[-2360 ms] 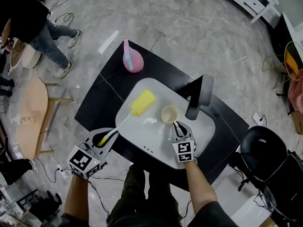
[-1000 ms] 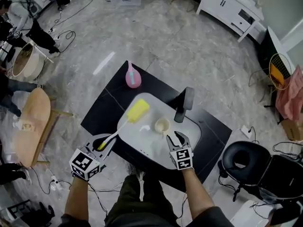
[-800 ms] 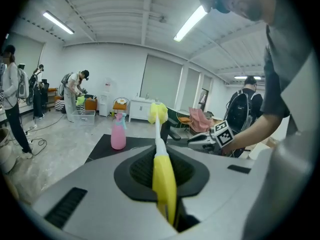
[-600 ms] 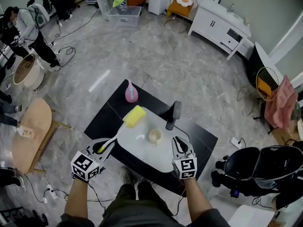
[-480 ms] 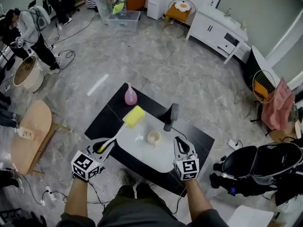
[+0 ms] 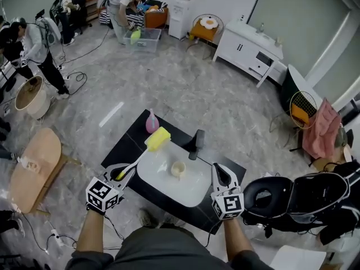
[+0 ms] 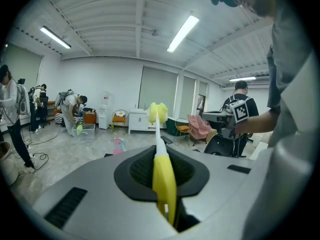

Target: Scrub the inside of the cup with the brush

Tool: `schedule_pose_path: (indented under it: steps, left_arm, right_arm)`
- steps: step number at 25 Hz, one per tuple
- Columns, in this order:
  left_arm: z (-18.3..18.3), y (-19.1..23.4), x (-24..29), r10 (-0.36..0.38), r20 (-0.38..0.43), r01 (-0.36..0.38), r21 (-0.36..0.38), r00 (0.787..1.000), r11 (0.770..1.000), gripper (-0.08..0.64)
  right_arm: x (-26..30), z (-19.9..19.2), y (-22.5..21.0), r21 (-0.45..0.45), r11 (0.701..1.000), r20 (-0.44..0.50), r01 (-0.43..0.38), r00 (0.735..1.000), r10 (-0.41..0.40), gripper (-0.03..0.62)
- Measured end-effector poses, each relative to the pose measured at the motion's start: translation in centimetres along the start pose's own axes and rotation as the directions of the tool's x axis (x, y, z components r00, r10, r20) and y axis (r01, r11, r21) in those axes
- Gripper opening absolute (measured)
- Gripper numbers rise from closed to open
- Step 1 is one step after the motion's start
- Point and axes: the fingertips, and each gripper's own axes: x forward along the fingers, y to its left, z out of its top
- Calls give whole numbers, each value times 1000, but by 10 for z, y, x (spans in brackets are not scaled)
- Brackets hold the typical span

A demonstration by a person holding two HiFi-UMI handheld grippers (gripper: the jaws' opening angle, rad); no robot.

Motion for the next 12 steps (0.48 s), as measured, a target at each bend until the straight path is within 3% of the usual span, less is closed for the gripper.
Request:
schedule_pose_path:
  steps: [12]
  left_arm:
    - [7, -4, 5, -7, 3, 7, 18, 1000, 1000, 31]
  right_arm:
    - [-9, 15, -3, 12, 1000, 32, 13, 999, -13, 0]
